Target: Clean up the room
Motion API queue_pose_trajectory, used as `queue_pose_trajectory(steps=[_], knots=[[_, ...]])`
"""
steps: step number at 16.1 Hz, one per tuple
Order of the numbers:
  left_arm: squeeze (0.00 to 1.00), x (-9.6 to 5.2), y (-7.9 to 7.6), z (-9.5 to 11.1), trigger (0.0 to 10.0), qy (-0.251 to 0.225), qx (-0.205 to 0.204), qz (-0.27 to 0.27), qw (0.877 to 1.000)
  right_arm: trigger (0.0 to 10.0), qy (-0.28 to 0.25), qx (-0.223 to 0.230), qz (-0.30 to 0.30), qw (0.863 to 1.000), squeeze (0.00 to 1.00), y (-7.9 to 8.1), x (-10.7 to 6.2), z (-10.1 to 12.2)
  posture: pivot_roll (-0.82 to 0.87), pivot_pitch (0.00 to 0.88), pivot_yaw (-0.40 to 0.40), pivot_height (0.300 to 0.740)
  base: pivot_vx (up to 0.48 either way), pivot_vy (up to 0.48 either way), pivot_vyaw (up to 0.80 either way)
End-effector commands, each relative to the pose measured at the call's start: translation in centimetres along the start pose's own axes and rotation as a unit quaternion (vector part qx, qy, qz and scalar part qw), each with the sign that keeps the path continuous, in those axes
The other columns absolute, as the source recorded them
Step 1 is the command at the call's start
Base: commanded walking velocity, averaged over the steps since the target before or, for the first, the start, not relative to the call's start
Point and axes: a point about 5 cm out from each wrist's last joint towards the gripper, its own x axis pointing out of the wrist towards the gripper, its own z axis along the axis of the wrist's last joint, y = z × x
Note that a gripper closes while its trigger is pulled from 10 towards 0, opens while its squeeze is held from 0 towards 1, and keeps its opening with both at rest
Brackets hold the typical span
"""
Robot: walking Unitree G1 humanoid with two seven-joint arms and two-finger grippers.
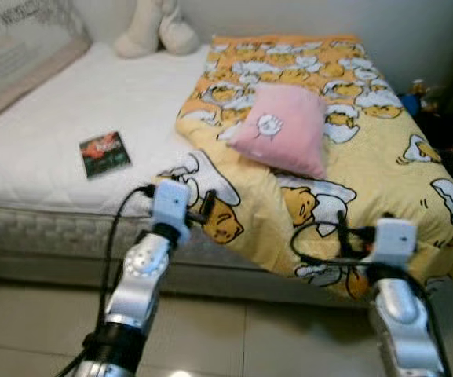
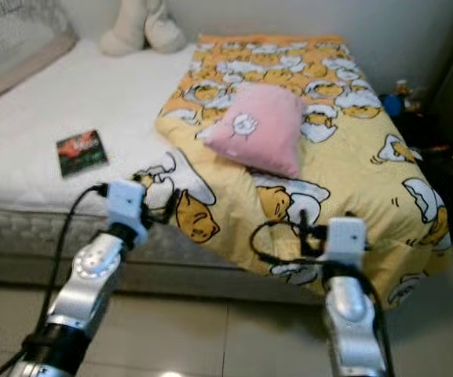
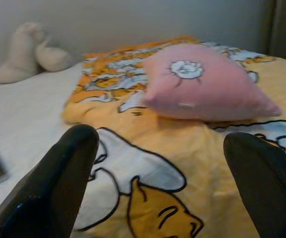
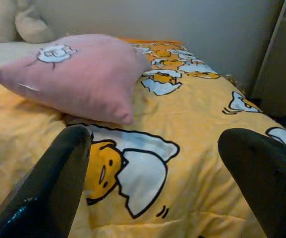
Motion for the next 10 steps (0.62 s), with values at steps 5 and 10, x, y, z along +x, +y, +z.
queue_pose_trajectory(steps=[5,10], knots=[[0.0,0.34,0.34,0.25,10.0,-0.004,0.002,-0.007,1.0,10.0,-0.005,0.003,0.01,1.0,0.0,0.9,0.42,0.12,-0.07,0.0,0.06,0.74,0.48,0.0,0.0],[0.0,0.59,0.02,0.53,10.0,-0.011,0.0,-0.02,1.0,10.0,-0.009,0.003,0.005,1.0,0.0,0.74,0.61,0.2,-0.07,0.0,0.064,0.74,0.48,0.0,0.0]])
